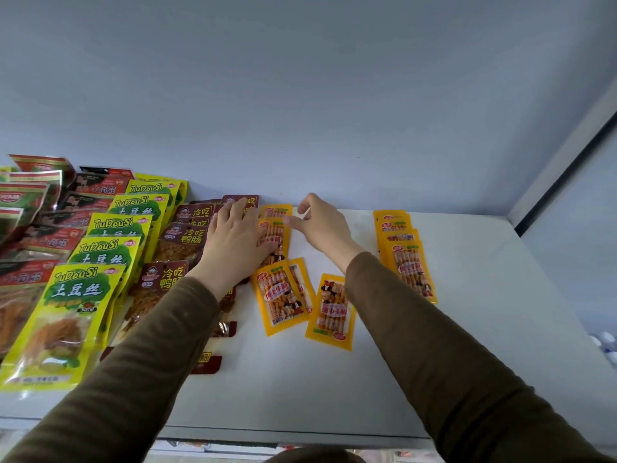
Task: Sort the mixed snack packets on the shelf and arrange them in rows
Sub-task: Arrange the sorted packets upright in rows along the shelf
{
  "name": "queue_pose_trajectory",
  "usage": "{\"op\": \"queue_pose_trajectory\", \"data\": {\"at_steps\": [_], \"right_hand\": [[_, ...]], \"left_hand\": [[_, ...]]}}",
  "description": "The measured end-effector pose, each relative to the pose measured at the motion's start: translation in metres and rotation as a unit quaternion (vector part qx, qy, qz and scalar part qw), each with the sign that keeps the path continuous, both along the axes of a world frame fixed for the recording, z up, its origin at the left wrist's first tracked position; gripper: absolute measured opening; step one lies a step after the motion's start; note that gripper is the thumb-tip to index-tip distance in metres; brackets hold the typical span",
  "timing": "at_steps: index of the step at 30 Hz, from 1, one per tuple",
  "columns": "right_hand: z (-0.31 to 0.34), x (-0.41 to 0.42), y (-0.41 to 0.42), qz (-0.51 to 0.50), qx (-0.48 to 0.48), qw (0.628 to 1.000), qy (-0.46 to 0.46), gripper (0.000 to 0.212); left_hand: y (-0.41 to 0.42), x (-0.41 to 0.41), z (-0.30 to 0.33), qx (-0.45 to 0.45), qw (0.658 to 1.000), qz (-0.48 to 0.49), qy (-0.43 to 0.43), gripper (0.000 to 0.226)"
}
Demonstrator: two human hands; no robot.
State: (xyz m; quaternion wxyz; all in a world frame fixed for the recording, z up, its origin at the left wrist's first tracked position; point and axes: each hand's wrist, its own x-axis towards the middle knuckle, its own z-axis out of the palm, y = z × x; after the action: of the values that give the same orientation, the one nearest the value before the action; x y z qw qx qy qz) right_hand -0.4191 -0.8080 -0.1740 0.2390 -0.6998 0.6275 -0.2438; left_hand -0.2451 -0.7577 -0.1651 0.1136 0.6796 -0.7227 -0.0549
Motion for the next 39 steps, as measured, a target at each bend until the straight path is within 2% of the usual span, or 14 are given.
{"op": "queue_pose_trajectory", "data": {"at_steps": [4, 8, 10, 14, 16, 20, 24, 28, 29, 32, 36, 39], "right_hand": [[0.026, -0.04, 0.042, 0.068, 0.059, 0.991, 0.102, 0.043], [0.028, -0.061, 0.089, 0.125, 0.12, 0.956, 0.237, 0.078], [0.021, -0.061, 0.101, 0.132, 0.124, 0.941, 0.286, 0.089], [0.013, -0.064, 0.108, 0.141, 0.091, 0.943, 0.286, 0.083], [0.012, -0.065, 0.108, 0.154, 0.088, 0.945, 0.273, 0.081], [0.01, -0.064, 0.11, 0.173, 0.083, 0.957, 0.216, 0.067], [0.007, -0.066, 0.112, 0.175, 0.088, 0.963, 0.185, 0.059], [0.003, -0.071, 0.114, 0.167, 0.085, 0.973, 0.136, 0.06], [0.003, -0.073, 0.115, 0.161, 0.088, 0.977, 0.111, 0.057], [0.003, -0.077, 0.116, 0.144, 0.094, 0.984, 0.041, 0.042], [0.001, -0.07, 0.112, 0.136, 0.09, 0.984, -0.073, 0.028], [0.0, -0.058, 0.109, 0.128, 0.073, 0.981, -0.125, 0.029]], "left_hand": [[0.03, 0.003, 0.006, 0.034, 0.997, -0.063, 0.004, 0.078], [0.055, 0.0, -0.007, 0.083, 0.989, -0.114, -0.042, 0.095], [0.055, -0.003, -0.011, 0.107, 0.984, -0.132, -0.045, 0.101], [0.036, -0.006, -0.008, 0.15, 0.971, -0.182, -0.043, 0.1], [0.027, -0.01, -0.003, 0.176, 0.962, -0.205, -0.049, 0.101], [0.013, -0.021, 0.006, 0.207, 0.946, -0.219, -0.12, 0.116], [0.013, -0.028, 0.013, 0.205, 0.941, -0.233, -0.133, 0.112], [0.027, -0.021, 0.015, 0.111, 0.961, -0.245, -0.063, 0.087], [0.029, -0.014, 0.016, 0.108, 0.964, -0.242, -0.021, 0.075], [0.029, 0.007, 0.025, 0.172, 0.953, -0.229, 0.103, 0.042], [0.014, 0.026, 0.029, 0.178, 0.958, -0.185, 0.127, 0.038], [0.0, 0.028, 0.024, 0.183, 0.963, -0.16, 0.118, 0.042]]}}
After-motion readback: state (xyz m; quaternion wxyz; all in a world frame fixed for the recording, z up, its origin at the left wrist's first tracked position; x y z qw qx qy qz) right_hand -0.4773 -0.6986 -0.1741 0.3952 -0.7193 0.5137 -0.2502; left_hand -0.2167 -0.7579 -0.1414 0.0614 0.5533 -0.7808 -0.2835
